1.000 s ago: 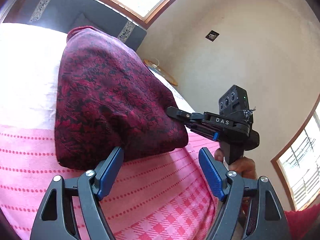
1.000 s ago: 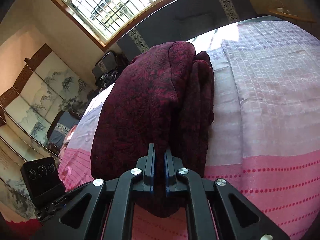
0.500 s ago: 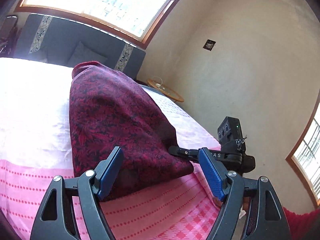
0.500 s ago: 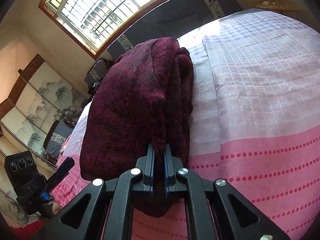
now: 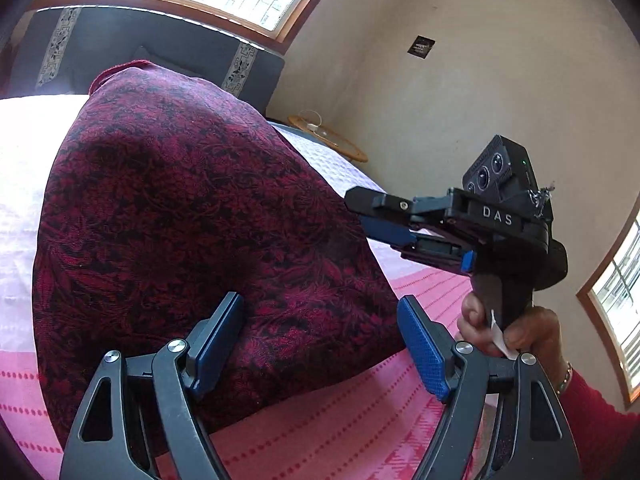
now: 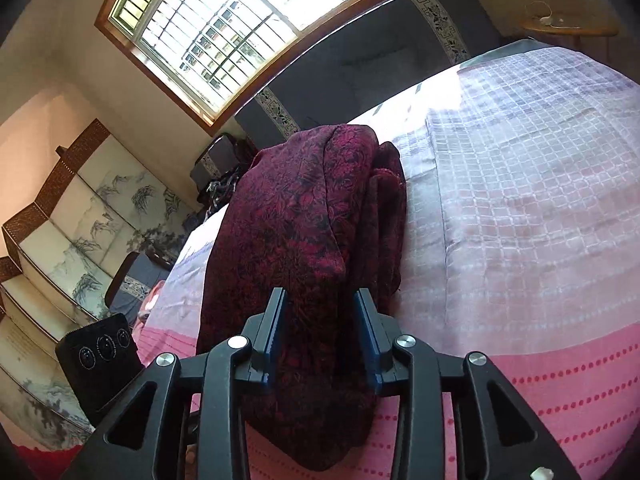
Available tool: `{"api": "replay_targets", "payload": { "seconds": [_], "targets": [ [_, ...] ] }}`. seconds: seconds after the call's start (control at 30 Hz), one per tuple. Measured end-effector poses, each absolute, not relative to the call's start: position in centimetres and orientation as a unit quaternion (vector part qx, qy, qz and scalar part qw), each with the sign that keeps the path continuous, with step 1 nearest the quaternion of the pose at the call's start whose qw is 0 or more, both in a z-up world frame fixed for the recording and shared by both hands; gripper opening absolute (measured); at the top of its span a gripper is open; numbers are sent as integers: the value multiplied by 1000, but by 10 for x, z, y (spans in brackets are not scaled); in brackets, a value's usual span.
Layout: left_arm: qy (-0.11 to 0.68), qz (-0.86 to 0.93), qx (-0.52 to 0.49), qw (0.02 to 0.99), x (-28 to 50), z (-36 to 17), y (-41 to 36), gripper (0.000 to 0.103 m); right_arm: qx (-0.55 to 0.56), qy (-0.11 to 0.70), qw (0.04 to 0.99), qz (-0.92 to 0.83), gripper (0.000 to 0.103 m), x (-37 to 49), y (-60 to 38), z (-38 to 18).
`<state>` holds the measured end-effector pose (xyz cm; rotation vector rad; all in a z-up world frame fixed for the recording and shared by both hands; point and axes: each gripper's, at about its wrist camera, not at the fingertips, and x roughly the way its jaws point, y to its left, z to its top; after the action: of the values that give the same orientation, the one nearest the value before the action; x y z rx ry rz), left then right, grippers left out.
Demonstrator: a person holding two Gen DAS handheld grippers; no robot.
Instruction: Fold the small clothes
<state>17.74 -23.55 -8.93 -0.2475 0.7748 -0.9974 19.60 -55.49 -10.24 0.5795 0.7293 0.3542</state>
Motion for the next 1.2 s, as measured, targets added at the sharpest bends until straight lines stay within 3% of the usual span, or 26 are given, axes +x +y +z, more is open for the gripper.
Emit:
{"api": "replay_targets", "payload": {
  "seconds": [0.13,0.23,0.6,0.8,0.93,0.97,1.0,1.07,1.2],
  "targets": [
    [365,-471,-137,791,181,-95,-232,78,253,371,876,174,44,247,-548,-92],
    [365,-470,-147,790,183,-98,-228,79,220,400,877,152,11,278,-538,-96],
    [371,-466,-143,790,186,-102,-229,79,268,368,882,124,9,264,-557,-132],
    [373,-463,-133,793,187,-103,-230,80,252,362,888,129,28,272,-556,-108],
    [372,-462,-133,794,188,-103,-231,80,240,371,889,122,56,300,-557,-95],
    [372,-462,-133,794,188,-103,-231,80,242,374,887,121,56,309,-558,-95],
    [372,-462,-132,794,188,-103,-231,80,245,380,883,124,55,318,-558,-96],
    [373,-461,-131,795,187,-104,-230,80,243,393,877,130,13,334,-558,-100],
    [372,-462,-133,794,191,-102,-236,80,228,376,894,85,8,327,-563,-101]
  ]
}}
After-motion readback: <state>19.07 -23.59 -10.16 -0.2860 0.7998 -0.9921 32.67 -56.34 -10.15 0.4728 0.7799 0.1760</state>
